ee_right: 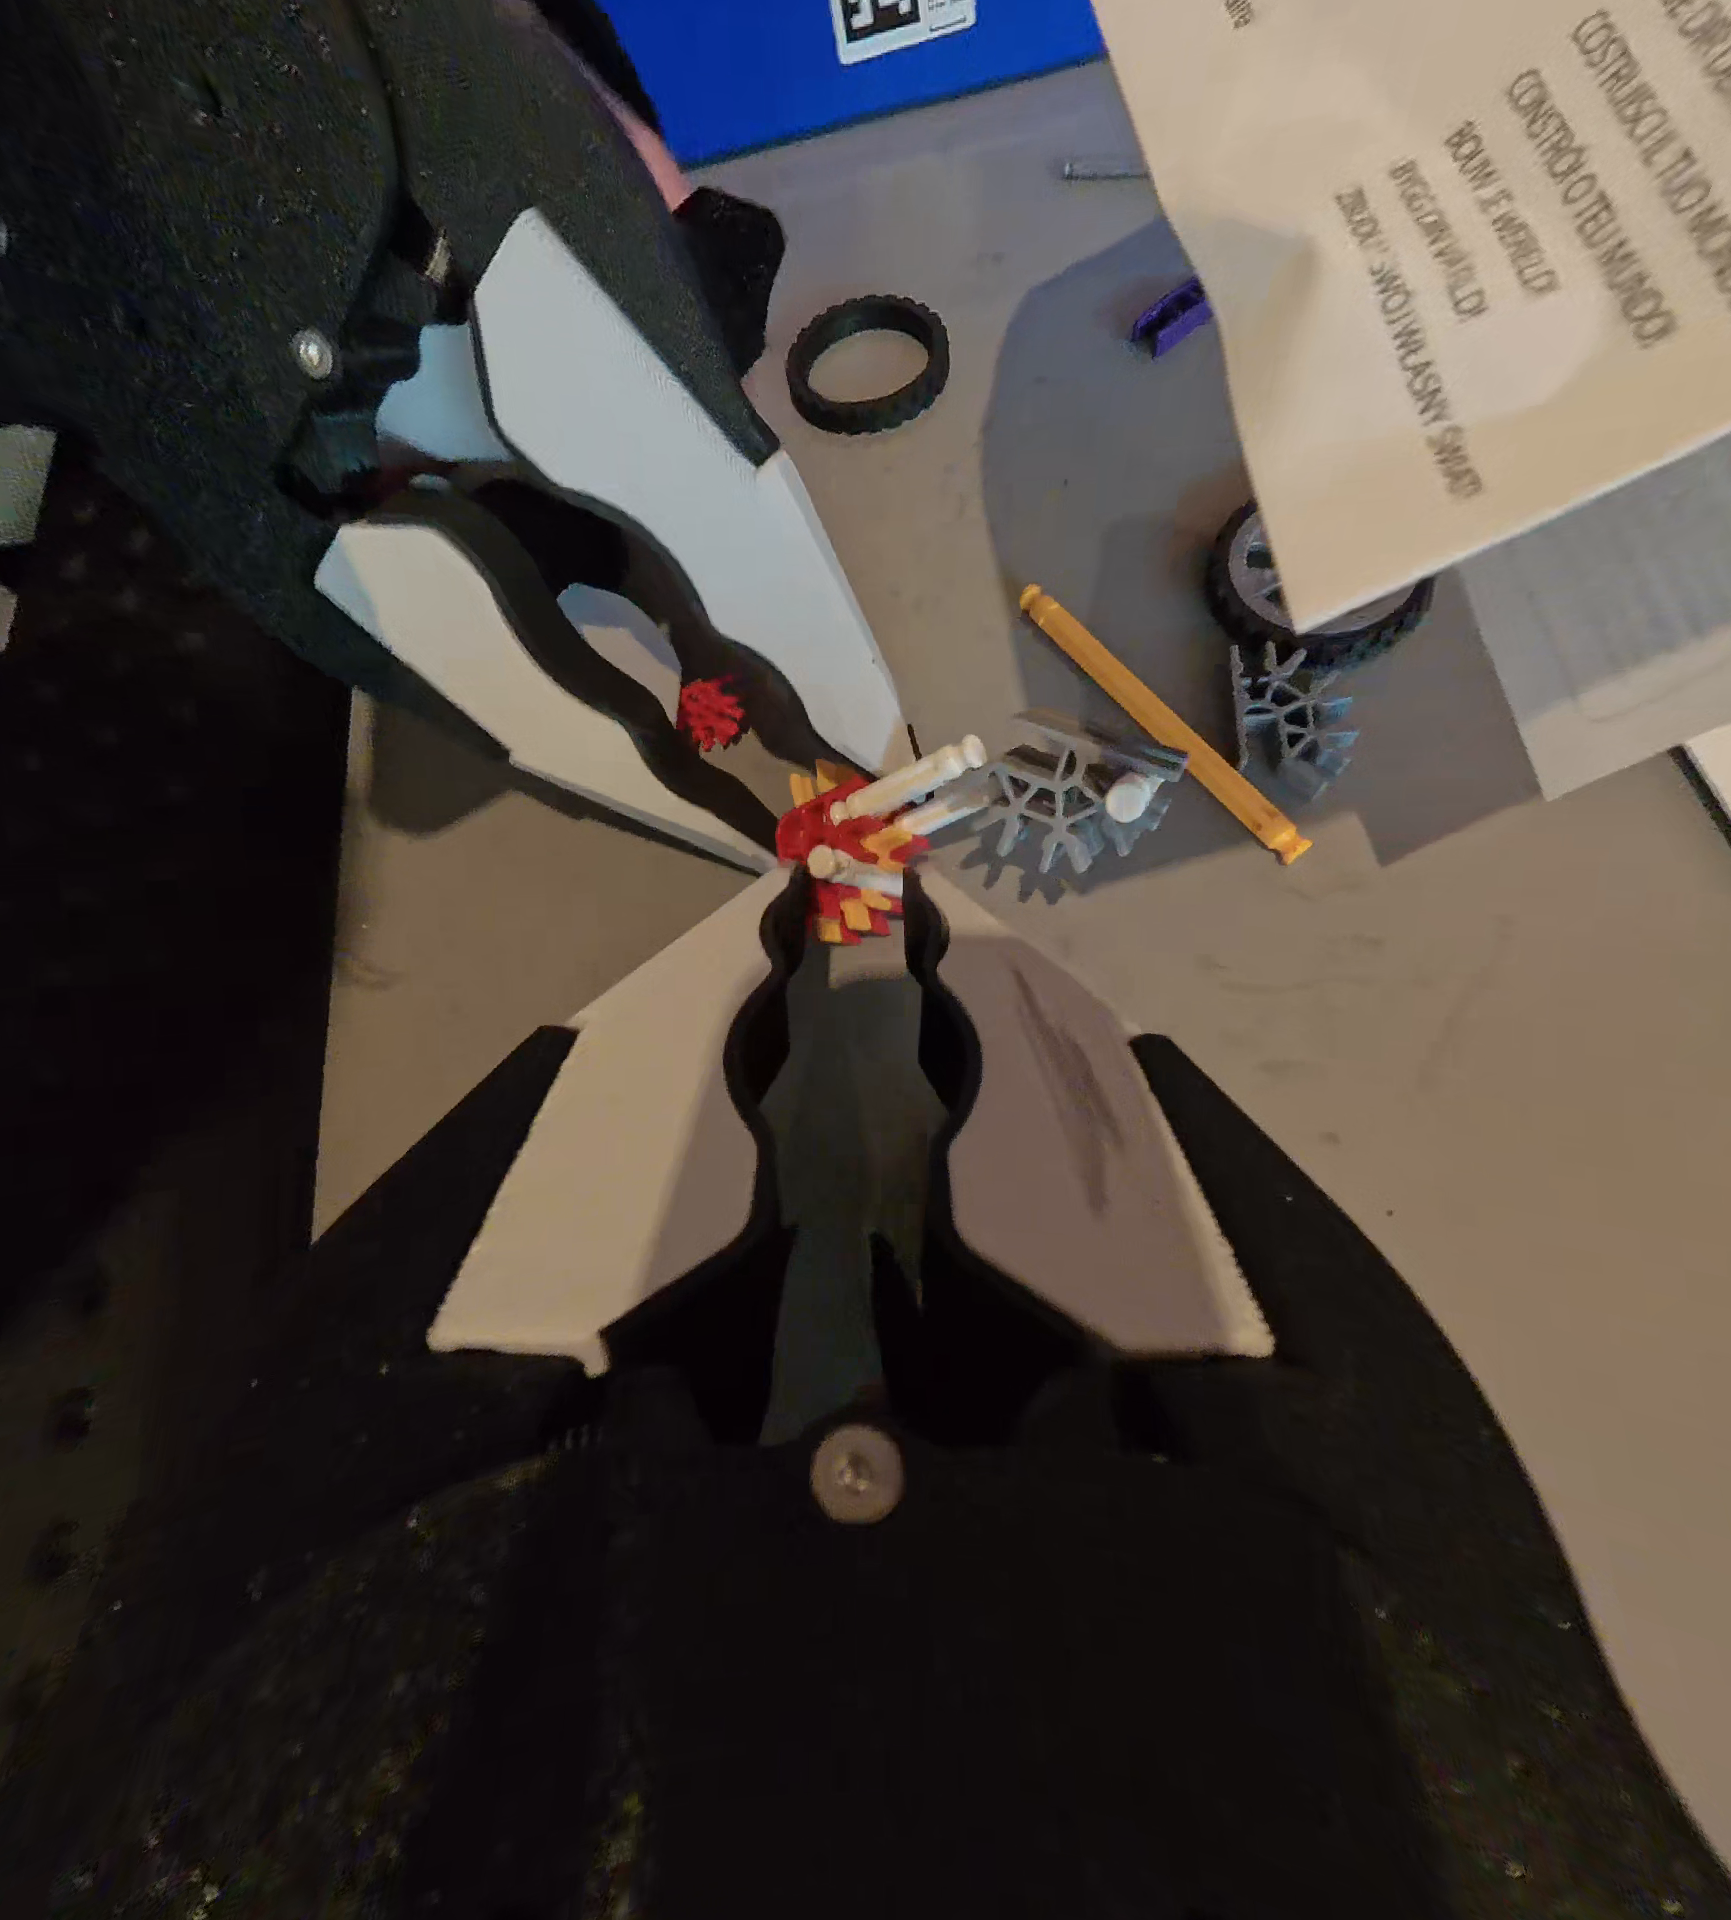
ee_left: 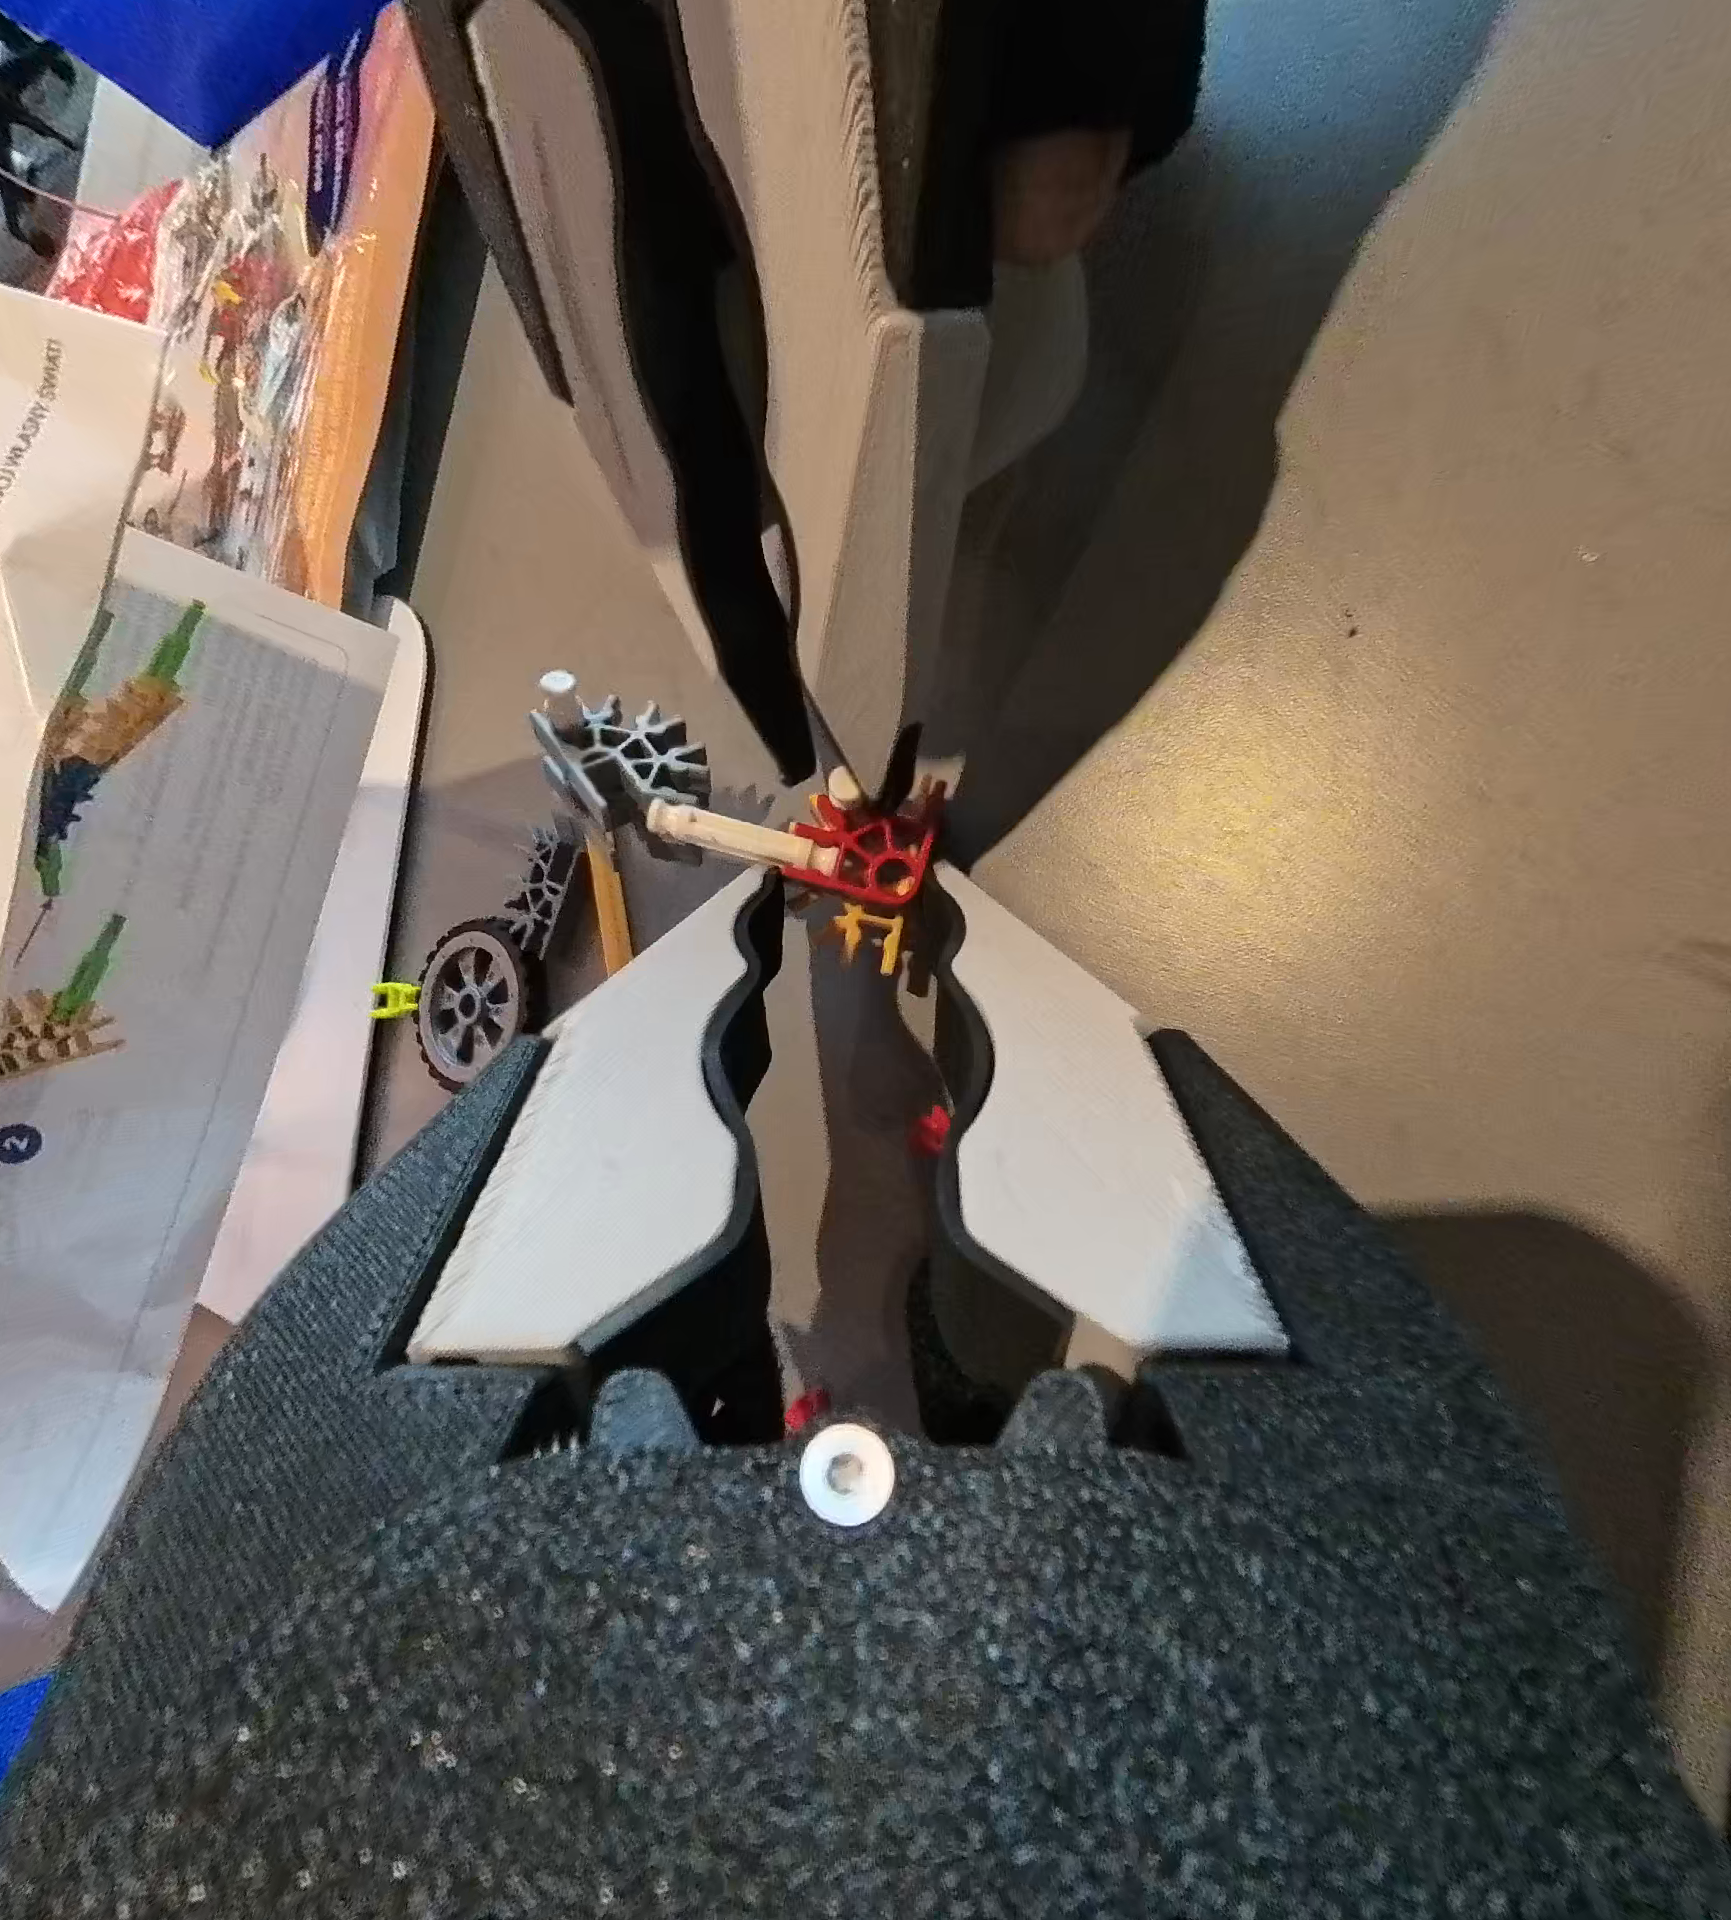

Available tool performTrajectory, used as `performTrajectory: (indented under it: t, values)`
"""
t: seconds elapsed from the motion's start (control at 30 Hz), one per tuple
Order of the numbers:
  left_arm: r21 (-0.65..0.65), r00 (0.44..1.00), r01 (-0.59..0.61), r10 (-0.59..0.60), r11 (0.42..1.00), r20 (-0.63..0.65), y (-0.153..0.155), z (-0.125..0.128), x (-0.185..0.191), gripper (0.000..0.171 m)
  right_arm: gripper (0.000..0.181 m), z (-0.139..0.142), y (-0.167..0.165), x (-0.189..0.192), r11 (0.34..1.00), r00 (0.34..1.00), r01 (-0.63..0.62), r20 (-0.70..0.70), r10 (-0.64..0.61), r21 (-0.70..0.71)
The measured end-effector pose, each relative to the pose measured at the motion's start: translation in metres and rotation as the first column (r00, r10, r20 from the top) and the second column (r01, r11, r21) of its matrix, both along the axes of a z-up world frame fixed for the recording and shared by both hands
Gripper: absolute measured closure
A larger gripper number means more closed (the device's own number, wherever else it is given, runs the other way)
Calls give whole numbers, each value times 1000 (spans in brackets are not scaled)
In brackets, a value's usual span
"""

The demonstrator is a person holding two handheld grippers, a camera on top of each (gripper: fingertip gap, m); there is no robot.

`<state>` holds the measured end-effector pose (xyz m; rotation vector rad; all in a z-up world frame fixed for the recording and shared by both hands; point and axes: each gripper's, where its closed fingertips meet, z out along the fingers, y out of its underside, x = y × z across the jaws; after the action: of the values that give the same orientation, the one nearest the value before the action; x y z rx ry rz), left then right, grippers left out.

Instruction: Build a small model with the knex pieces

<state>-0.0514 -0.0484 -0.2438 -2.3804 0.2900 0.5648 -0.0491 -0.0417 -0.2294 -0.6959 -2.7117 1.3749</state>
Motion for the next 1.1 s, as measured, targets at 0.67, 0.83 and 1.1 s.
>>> performTrajectory:
  t: [0.67,0.83,1.1]
  values:
    - [-10,986,152,-152,988,-71,2,0,0,148,171,0,4,-2,984,977,-135,149,151,-112]
    - [-21,979,168,-169,986,-116,2,0,0,149,167,-1,4,-1,987,960,-84,256,118,-137]
    - [-35,965,183,-187,982,-186,2,1,1,149,168,0,3,2,986,938,16,345,43,-166]
